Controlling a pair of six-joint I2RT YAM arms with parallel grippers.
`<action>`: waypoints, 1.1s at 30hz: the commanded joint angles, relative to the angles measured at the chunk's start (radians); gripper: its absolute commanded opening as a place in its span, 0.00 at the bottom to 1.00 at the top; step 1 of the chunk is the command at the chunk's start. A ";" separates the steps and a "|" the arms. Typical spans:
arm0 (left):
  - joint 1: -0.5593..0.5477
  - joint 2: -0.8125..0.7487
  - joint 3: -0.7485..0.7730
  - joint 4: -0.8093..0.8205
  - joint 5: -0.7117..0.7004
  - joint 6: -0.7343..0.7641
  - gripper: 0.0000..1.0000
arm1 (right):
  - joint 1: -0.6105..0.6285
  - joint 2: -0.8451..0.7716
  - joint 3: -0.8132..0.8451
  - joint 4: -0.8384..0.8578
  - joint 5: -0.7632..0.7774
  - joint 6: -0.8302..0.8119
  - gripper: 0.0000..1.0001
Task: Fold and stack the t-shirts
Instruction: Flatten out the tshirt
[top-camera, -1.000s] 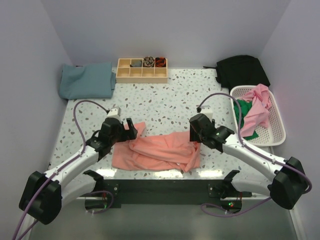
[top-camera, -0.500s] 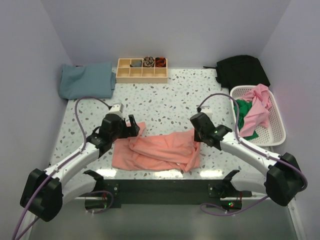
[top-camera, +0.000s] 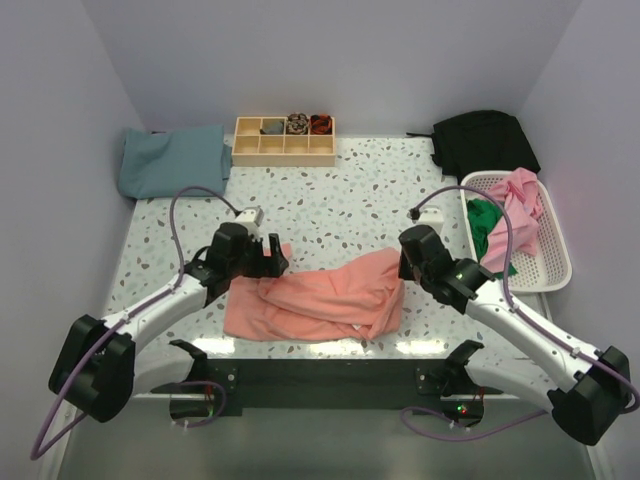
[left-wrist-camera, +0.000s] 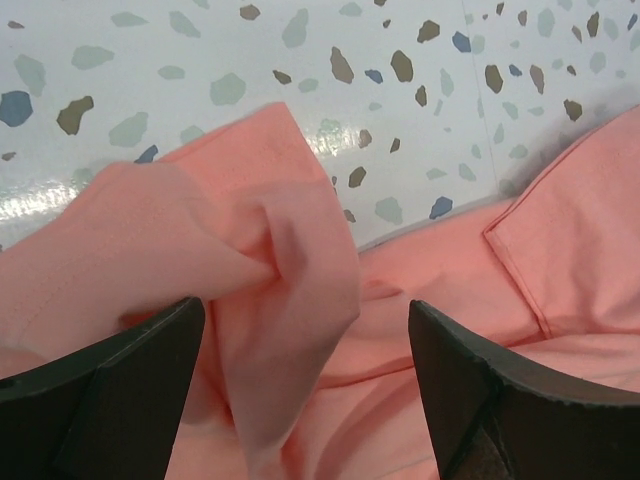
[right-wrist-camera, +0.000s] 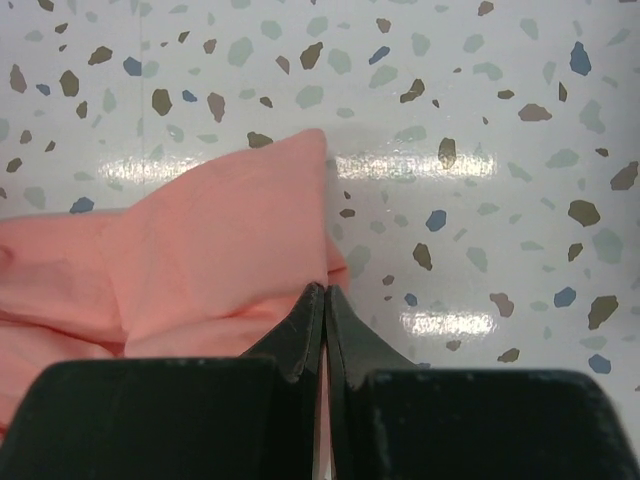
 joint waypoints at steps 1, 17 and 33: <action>-0.021 0.047 0.038 0.052 0.053 0.051 0.83 | -0.005 0.000 0.031 -0.012 0.026 -0.007 0.00; -0.038 0.094 0.193 0.035 -0.013 0.054 0.00 | -0.005 -0.003 0.055 -0.041 0.041 -0.004 0.00; -0.034 -0.489 0.510 -0.385 -0.495 0.004 0.00 | -0.003 -0.378 0.420 -0.340 0.213 -0.045 0.00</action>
